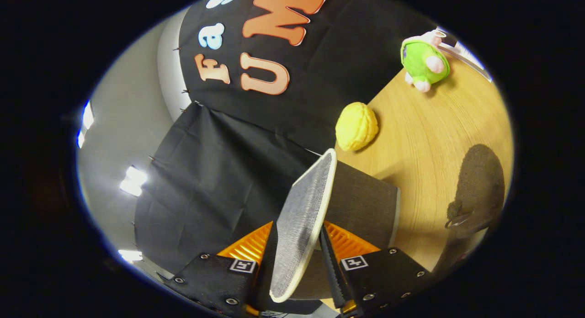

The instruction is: Open the storage box then place both shoes into the box .Put the left shoe in first, then the right shoe, with the right side of both shoes facing outward in a uniform manner.

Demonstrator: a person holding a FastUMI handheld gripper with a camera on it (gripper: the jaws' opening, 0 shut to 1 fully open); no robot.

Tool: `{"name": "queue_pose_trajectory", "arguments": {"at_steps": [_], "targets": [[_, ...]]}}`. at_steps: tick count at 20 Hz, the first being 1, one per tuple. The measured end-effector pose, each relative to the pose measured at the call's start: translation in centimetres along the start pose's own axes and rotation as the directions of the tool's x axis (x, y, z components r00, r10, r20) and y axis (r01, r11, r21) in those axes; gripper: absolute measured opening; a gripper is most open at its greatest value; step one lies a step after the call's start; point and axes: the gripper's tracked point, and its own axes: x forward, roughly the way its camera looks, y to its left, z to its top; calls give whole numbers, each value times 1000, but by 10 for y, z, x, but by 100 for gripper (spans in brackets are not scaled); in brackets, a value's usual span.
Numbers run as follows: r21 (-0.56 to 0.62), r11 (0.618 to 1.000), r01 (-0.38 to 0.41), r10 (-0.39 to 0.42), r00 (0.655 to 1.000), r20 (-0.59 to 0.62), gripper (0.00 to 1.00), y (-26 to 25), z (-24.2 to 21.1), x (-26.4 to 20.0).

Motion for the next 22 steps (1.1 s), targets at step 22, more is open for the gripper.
{"name": "queue_pose_trajectory", "arguments": {"at_steps": [22], "targets": [[-134,990,-52,53,999,5,11,159,-11,81]]}}
